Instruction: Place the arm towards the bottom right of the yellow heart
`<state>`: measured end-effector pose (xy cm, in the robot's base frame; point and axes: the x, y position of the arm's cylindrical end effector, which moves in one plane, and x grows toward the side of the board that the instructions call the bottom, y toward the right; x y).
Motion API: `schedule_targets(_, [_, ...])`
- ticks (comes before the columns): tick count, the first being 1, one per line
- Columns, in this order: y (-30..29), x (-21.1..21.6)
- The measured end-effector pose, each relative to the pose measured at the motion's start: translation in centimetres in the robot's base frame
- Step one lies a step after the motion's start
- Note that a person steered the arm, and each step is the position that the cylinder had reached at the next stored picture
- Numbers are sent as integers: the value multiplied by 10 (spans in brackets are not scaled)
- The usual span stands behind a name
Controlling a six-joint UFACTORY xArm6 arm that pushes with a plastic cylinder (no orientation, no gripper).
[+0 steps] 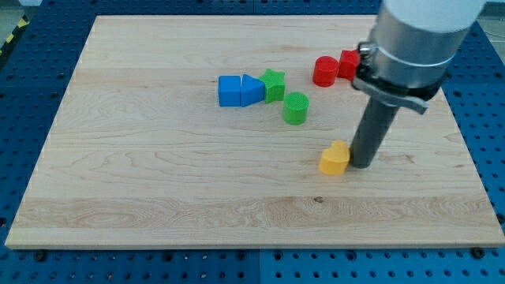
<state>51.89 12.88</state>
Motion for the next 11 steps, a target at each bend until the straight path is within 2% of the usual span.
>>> schedule_targets(1, [-17,2])
schedule_targets(3, [-20,41])
schedule_targets(5, [-53,42])
schedule_targets(11, [-10,42])
